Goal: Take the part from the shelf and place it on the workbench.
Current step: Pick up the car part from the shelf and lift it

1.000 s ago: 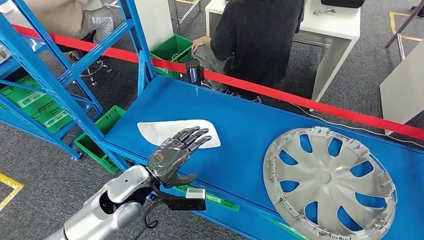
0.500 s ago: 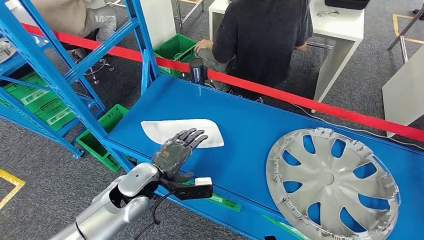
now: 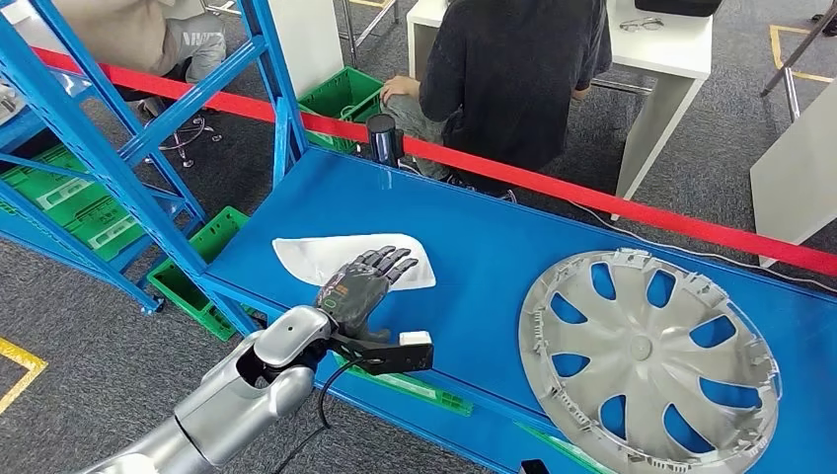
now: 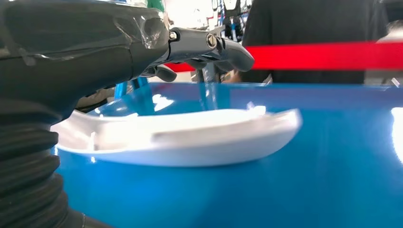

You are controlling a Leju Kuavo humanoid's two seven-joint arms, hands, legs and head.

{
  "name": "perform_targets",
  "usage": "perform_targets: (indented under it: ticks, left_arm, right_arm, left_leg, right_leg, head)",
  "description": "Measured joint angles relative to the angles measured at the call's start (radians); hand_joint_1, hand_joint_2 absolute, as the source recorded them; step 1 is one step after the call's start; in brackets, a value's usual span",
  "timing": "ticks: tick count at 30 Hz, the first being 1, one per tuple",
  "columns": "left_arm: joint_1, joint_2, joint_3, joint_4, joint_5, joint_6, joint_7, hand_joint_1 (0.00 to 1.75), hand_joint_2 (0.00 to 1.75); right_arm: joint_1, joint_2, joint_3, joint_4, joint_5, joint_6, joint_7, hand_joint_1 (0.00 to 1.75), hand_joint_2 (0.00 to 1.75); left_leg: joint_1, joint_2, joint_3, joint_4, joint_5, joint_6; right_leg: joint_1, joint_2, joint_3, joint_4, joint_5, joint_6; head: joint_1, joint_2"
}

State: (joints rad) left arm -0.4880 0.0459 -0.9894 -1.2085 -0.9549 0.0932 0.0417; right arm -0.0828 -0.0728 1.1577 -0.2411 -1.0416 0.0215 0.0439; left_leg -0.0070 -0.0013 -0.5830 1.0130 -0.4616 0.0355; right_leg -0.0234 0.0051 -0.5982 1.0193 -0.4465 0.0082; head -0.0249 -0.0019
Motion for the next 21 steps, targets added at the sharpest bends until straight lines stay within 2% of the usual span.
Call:
perform_targets:
  ticks: [2,4,6,7,8,9,10,11,12,13,14,16,18,19,21]
  left_arm:
    - [-0.004,-0.012,0.000,0.017,0.002,-0.002,-0.005,0.00,1.75]
    - [-0.011,-0.025,-0.002,0.030,0.002,-0.002,-0.009,0.00,1.75]
    - [-0.016,-0.036,-0.004,0.042,0.003,-0.003,-0.010,0.00,1.75]
    - [-0.016,-0.038,-0.005,0.048,0.003,-0.003,-0.010,0.00,1.75]
    - [-0.015,-0.040,-0.006,0.053,0.003,-0.003,-0.010,0.00,1.75]
    - [-0.015,-0.041,-0.007,0.058,0.003,-0.003,-0.010,0.00,1.75]
    - [-0.015,-0.043,-0.007,0.062,0.003,-0.003,-0.010,0.00,1.75]
    - [-0.015,-0.044,-0.008,0.065,0.003,-0.003,-0.010,0.00,1.75]
    - [-0.016,-0.046,-0.008,0.067,0.003,-0.003,-0.010,0.00,1.75]
    - [-0.016,-0.047,-0.008,0.069,0.003,-0.003,-0.010,0.00,1.75]
    - [-0.017,-0.049,-0.008,0.071,0.003,-0.003,-0.011,0.00,1.75]
    - [-0.017,-0.050,-0.008,0.075,0.005,-0.002,-0.013,0.00,1.75]
    - [-0.018,-0.052,-0.009,0.078,0.009,-0.001,-0.016,0.00,1.75]
    - [-0.019,-0.053,-0.009,0.080,0.012,0.000,-0.018,0.00,1.75]
    - [-0.021,-0.056,-0.010,0.085,0.017,0.002,-0.020,0.00,1.75]
  right_arm:
    - [-0.001,0.001,0.000,0.000,0.000,0.002,0.000,0.00,0.00]
    - [-0.002,0.001,0.000,0.000,0.000,0.003,0.000,0.00,0.00]
    - [-0.002,-0.001,0.000,0.000,0.000,0.003,0.000,0.00,0.00]
    - [-0.001,-0.002,0.000,0.000,0.000,0.003,0.000,0.00,0.00]
    - [0.000,-0.003,0.000,0.000,0.000,0.003,0.000,0.00,0.00]
    - [0.001,-0.004,0.000,0.000,0.000,0.003,0.000,0.00,0.00]
    - [0.001,-0.005,0.000,0.000,0.000,0.003,0.000,0.00,0.00]
    - [0.000,-0.006,0.000,0.000,0.000,0.003,0.000,0.00,0.00]
    - [-0.001,-0.007,0.000,0.000,0.000,0.003,0.000,0.00,0.00]
    - [-0.002,-0.008,0.000,0.000,0.000,0.003,0.000,0.00,0.00]
    - [-0.002,-0.008,0.000,0.000,0.000,0.003,0.001,0.00,0.00]
    - [-0.001,-0.007,0.000,0.000,0.000,0.005,0.002,0.00,0.00]
    - [-0.001,-0.008,0.000,0.000,-0.001,0.007,0.002,0.00,0.00]
    - [-0.001,-0.008,0.000,0.000,-0.002,0.009,0.002,0.00,0.00]
    - [0.000,-0.009,0.000,0.000,-0.003,0.010,0.000,0.00,0.00]
  left_leg:
    - [-0.001,0.001,0.008,-0.018,0.010,0.006]
    - [0.004,0.002,0.021,-0.042,0.025,0.015]
    - [0.005,0.003,0.023,-0.050,0.032,0.020]
    - [0.005,0.003,0.022,-0.050,0.032,0.020]
    - [0.004,0.003,0.022,-0.049,0.032,0.020]
    - [0.004,0.002,0.022,-0.048,0.032,0.019]
    - [0.004,0.001,0.022,-0.046,0.030,0.018]
    - [0.005,0.000,0.022,-0.041,0.028,0.014]
    - [0.004,-0.001,0.020,-0.035,0.023,0.009]
    - [0.003,-0.002,0.018,-0.027,0.019,0.003]
    - [0.001,-0.002,0.015,-0.021,0.015,-0.002]
    - [0.001,-0.002,0.010,-0.015,0.013,-0.009]
    - [0.005,-0.001,0.001,-0.004,0.003,-0.017]
    - [0.007,-0.001,-0.012,0.023,-0.016,-0.023]
    - [0.012,0.000,-0.066,0.140,-0.078,-0.035]
  right_leg:
    - [0.000,-0.001,-0.001,-0.003,0.001,0.010]
    - [0.002,-0.003,-0.022,0.041,-0.024,0.010]
    - [0.001,-0.003,-0.082,0.167,-0.078,0.002]
    - [0.001,-0.003,-0.114,0.233,-0.100,0.002]
    - [0.000,-0.003,-0.134,0.273,-0.110,0.007]
    - [-0.002,-0.004,-0.134,0.272,-0.102,0.015]
    - [-0.003,-0.004,-0.112,0.226,-0.079,0.026]
    - [-0.006,-0.005,-0.075,0.150,-0.048,0.036]
    - [-0.006,-0.006,-0.039,0.079,-0.023,0.039]
    - [-0.006,-0.006,-0.012,0.026,-0.005,0.037]
    - [-0.004,-0.005,0.001,-0.001,0.002,0.031]
    - [0.000,-0.003,0.002,-0.006,0.004,0.017]
    - [-0.004,-0.002,0.002,-0.008,0.006,0.006]
    - [-0.007,-0.002,0.002,-0.009,0.007,0.000]
    - [-0.009,-0.002,0.002,-0.009,0.008,-0.008]
  head:
    - [0.000,0.000]
    - [0.002,0.000]
    - [0.004,0.000]
    - [0.004,0.000]
    - [0.004,0.000]
    - [0.004,0.000]
    - [0.004,0.000]
    - [0.004,0.000]
    - [0.004,0.000]
    - [0.004,0.000]
    - [0.003,0.000]
    - [0.003,0.000]
    - [0.002,0.000]
    - [0.001,0.000]
    - [-0.001,0.000]
